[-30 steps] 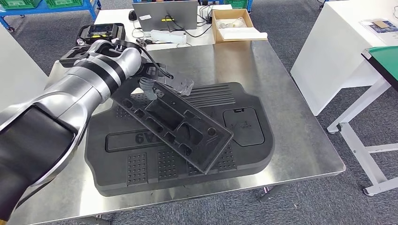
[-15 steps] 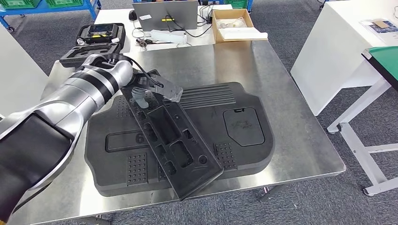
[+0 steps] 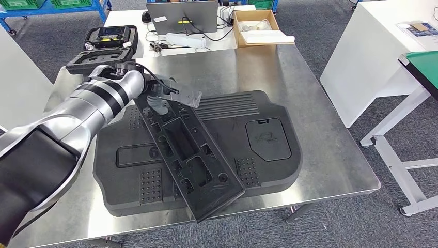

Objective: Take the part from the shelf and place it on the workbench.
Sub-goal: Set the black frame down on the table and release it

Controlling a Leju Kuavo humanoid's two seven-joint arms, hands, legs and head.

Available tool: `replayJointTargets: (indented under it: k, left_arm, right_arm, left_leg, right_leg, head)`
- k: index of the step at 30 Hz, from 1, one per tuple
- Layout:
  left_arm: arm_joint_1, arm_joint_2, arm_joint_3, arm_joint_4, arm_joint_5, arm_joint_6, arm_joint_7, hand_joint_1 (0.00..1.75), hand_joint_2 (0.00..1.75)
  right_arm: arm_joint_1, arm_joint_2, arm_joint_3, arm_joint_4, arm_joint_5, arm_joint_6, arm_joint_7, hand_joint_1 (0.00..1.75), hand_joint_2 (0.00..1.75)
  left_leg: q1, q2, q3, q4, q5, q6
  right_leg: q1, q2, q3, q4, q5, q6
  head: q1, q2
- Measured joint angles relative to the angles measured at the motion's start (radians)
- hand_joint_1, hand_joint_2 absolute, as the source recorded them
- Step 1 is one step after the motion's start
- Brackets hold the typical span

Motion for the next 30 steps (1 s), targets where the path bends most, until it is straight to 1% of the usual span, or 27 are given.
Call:
replayJointTargets:
  k: [4,7,9,12,15,18,23,27,29,30]
  left_arm:
    - [0.020,0.010,0.028,-0.033,0.053,0.218,-0.071,0.00,0.00]
    - [0.057,0.031,0.081,-0.082,0.107,0.397,-0.139,0.00,0.00]
    - [0.090,0.048,0.126,-0.121,0.140,0.492,-0.181,0.00,0.00]
    - [0.151,0.073,0.200,-0.185,0.190,0.605,-0.239,0.00,0.00]
    - [0.231,0.100,0.294,-0.260,0.238,0.687,-0.297,0.00,0.00]
    - [0.304,0.124,0.375,-0.323,0.258,0.722,-0.329,0.00,0.00]
    - [0.406,0.157,0.478,-0.406,0.298,0.726,-0.360,0.00,0.00]
    - [0.537,0.185,0.574,-0.474,0.330,0.723,-0.418,0.00,0.00]
    - [0.606,0.198,0.618,-0.505,0.339,0.714,-0.443,0.00,0.00]
    - [0.639,0.202,0.641,-0.522,0.343,0.706,-0.453,0.00,0.00]
  right_arm:
    - [0.001,-0.001,-0.002,0.000,-0.016,-0.009,-0.008,0.00,0.00]
    - [0.001,-0.002,-0.003,0.000,-0.025,-0.014,-0.013,0.00,0.00]
    - [0.001,-0.002,-0.004,0.000,-0.029,-0.016,-0.015,0.00,0.00]
    - [0.001,-0.003,-0.004,0.000,-0.032,-0.018,-0.015,0.00,0.00]
    - [0.002,-0.003,-0.004,0.000,-0.034,-0.022,-0.016,0.00,0.00]
    - [0.003,-0.003,-0.004,0.000,-0.034,-0.025,-0.018,0.00,0.00]
    - [0.006,-0.004,-0.004,0.000,-0.040,-0.027,-0.023,0.00,0.00]
    - [0.007,-0.004,-0.004,0.000,-0.046,-0.029,-0.024,0.00,0.00]
    - [0.008,-0.004,-0.004,0.000,-0.050,-0.032,-0.025,0.00,0.00]
    - [0.008,-0.005,-0.005,0.000,-0.052,-0.033,-0.027,0.00,0.00]
  left_leg:
    - [0.000,0.001,0.000,0.000,0.000,0.000]
    - [0.000,0.001,0.000,0.000,0.000,0.000]
    - [0.000,0.001,0.000,0.000,0.000,0.000]
    - [0.000,0.002,0.000,0.000,0.000,0.000]
    - [0.000,0.002,0.001,0.000,0.000,0.000]
    - [0.000,0.001,0.001,0.000,0.000,0.000]
    - [0.000,0.001,0.000,0.000,0.000,0.000]
    - [0.000,0.003,0.001,0.000,-0.002,-0.001]
    - [-0.003,0.004,0.003,0.000,-0.002,0.006]
    - [0.001,0.006,0.007,-0.006,0.002,0.012]
  right_leg:
    - [0.000,0.000,0.000,0.000,0.000,0.000]
    - [0.000,0.000,0.000,0.000,0.000,0.000]
    - [0.000,0.000,0.000,0.000,0.000,0.000]
    - [0.000,0.000,0.000,0.000,0.000,0.000]
    - [0.000,0.001,0.000,0.000,0.000,0.000]
    - [0.000,0.001,0.000,0.000,0.000,0.000]
    - [0.000,0.001,0.000,0.000,0.000,0.000]
    - [-0.001,0.002,0.000,0.000,0.000,0.000]
    - [-0.003,0.003,0.003,-0.005,0.002,0.004]
    - [-0.003,0.003,0.001,-0.004,0.001,0.006]
  head:
    - [0.000,0.000]
    - [0.000,0.000]
    - [0.000,0.000]
    - [0.000,0.000]
    - [0.000,0.000]
    - [0.000,0.000]
    - [0.000,0.000]
    - [0.000,0.000]
    - [0.000,0.000]
    - [0.000,0.000]
